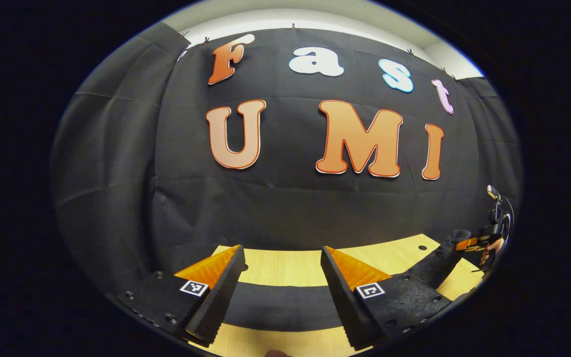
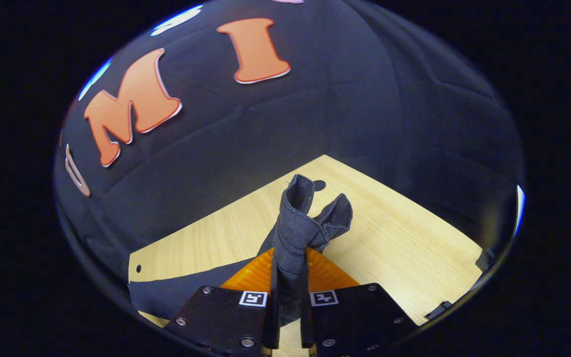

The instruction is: Grasp the waist and the cuffs of the jeans and fold them to make the two legs overlap; first hold the waist and fold one-third of the jeans toward the cuffs, then hold the cuffs and fold the remaining one-third in the same direction to finish folding.

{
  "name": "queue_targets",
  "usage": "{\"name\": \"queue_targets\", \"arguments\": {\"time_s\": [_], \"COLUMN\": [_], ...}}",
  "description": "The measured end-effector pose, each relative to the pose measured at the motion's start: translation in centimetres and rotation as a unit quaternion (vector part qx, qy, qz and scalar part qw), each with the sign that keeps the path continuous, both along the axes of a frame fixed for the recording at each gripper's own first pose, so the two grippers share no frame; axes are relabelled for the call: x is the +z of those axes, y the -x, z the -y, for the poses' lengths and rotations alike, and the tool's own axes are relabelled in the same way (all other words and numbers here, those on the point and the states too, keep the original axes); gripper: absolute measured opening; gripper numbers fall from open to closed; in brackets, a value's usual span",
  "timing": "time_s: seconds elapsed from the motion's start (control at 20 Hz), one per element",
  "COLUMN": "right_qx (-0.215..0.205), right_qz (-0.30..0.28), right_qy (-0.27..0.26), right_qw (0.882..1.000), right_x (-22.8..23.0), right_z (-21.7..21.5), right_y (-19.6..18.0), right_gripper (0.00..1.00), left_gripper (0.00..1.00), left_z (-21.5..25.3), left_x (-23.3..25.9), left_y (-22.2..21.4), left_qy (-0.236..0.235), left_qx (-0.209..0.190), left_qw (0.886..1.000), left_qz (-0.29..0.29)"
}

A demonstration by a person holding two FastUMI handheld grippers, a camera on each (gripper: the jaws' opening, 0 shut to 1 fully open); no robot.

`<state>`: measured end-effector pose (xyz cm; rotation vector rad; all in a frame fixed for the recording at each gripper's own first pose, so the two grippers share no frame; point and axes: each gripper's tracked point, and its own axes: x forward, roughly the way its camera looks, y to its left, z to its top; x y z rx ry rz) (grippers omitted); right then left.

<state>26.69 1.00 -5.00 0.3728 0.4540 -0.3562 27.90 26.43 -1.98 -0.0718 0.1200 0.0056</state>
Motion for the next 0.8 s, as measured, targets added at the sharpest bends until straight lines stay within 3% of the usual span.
{"name": "queue_targets", "arguments": {"time_s": [0.4, 0.8], "right_qx": [0.101, 0.173], "right_qz": [-0.003, -0.013], "right_qy": [0.108, 0.161], "right_qw": [0.989, 0.972], "right_x": [1.7, 0.2], "right_z": [-9.6, -18.0], "right_y": [-2.3, -3.5], "right_gripper": [0.17, 0.17], "left_gripper": [0.92, 0.93], "left_z": [-2.7, -4.9], "left_x": [0.8, 0.2], "left_y": [1.5, 2.8], "left_qy": [-0.015, 0.0], "left_qx": [0.006, 0.021], "left_qw": [1.0, 1.0], "left_qz": [0.016, 0.01]}}
